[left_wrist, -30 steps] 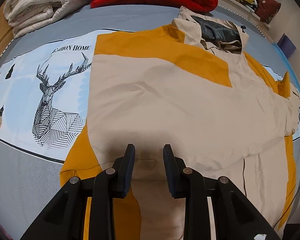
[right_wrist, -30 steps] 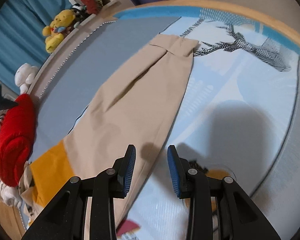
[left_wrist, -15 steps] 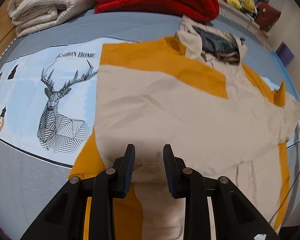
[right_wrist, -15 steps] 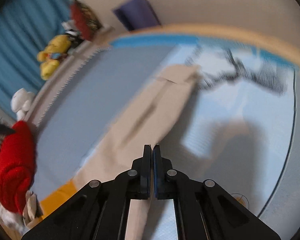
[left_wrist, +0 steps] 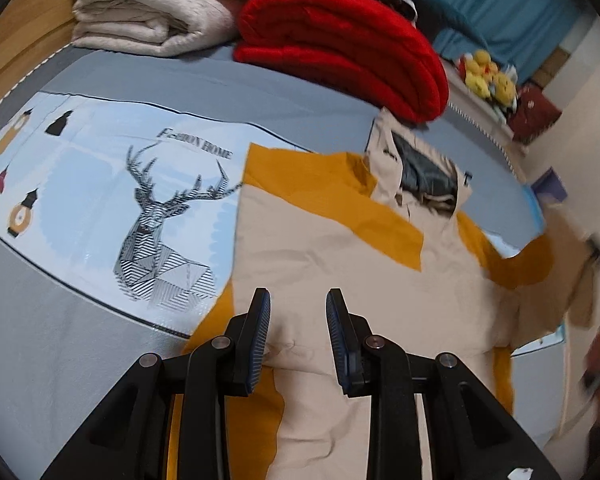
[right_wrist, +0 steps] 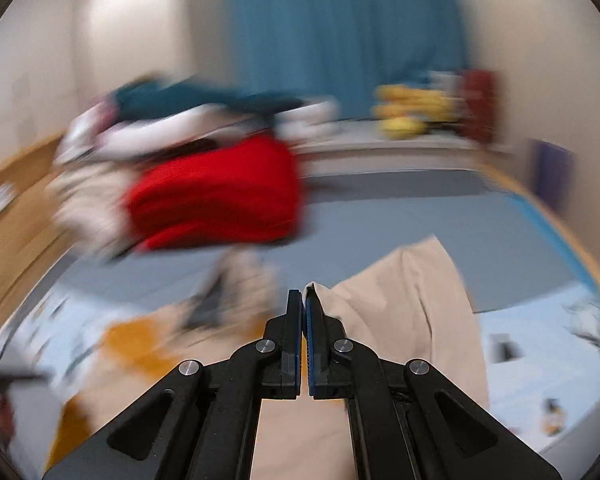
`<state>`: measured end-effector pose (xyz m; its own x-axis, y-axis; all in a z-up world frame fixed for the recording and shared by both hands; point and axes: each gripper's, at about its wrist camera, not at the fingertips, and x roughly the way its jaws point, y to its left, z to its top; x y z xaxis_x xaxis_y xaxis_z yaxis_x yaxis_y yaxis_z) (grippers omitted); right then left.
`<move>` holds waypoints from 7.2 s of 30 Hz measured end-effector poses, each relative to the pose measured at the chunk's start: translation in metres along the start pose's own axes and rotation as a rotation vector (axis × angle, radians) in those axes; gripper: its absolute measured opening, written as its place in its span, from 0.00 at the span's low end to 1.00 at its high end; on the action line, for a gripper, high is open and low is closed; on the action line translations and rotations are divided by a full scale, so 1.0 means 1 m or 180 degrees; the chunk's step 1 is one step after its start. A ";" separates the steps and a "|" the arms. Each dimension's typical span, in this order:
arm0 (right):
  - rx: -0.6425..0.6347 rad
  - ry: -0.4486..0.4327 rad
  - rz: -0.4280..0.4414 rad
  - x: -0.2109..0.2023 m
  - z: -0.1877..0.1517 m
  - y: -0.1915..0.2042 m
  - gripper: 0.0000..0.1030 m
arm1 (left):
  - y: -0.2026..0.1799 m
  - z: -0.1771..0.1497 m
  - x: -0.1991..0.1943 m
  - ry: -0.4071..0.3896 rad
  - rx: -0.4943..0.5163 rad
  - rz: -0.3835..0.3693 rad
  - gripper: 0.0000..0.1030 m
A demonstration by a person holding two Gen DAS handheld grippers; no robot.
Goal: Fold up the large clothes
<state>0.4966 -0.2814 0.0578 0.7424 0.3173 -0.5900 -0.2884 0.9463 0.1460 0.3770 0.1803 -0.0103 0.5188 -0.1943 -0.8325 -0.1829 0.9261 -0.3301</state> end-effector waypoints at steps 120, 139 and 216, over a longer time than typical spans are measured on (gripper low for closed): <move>0.4207 0.0589 -0.0707 0.019 -0.234 -0.175 0.08 | 0.012 -0.044 0.079 0.0302 -0.1375 -0.0357 0.02; 0.2431 0.1030 -0.0372 0.065 -0.171 -0.104 0.25 | -0.009 -0.041 0.089 0.0310 -0.0872 -0.0187 0.04; 0.0528 0.0738 -0.0911 0.018 -0.103 -0.053 0.12 | -0.226 0.234 0.336 -0.0035 0.0487 0.0755 0.38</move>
<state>0.4628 -0.3326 -0.0421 0.6169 0.0351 -0.7863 0.0259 0.9976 0.0648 0.7881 -0.0180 -0.1110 0.4858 0.0364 -0.8733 -0.1726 0.9835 -0.0550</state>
